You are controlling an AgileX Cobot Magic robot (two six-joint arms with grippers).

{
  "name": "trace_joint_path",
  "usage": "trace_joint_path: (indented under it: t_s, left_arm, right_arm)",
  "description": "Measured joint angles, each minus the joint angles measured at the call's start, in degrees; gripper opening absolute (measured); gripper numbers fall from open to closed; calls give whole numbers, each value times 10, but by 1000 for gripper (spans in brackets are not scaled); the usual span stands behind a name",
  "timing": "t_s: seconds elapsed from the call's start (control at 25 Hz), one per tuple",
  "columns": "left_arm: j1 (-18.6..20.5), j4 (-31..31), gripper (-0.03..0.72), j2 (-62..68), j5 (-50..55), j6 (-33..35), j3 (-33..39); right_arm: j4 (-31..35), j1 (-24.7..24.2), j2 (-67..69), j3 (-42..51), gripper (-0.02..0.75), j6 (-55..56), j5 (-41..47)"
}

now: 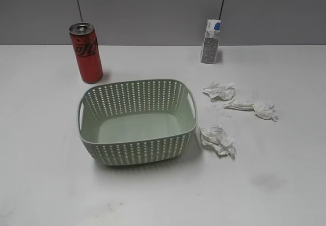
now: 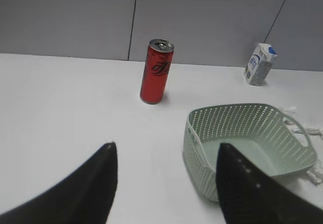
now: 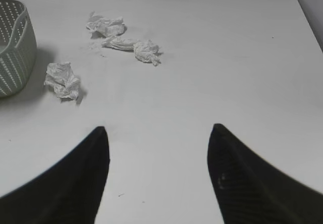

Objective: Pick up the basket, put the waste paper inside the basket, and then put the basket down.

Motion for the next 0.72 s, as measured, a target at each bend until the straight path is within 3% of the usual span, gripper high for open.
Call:
trace_joint_path:
  t_s: [0.32,0.52,0.72]
  left_arm:
    - [0,-63,564,276,-79,36,-37]
    - [-1,-123,586,467,-84,87,-96]
    - [-26,-133,587,651,-52,101,-180]
  right_arm:
    - [0,0,0,0,465,0,0]
    - [0,0,0,0,465,0,0]
    - [0,0,0,0,465,0,0]
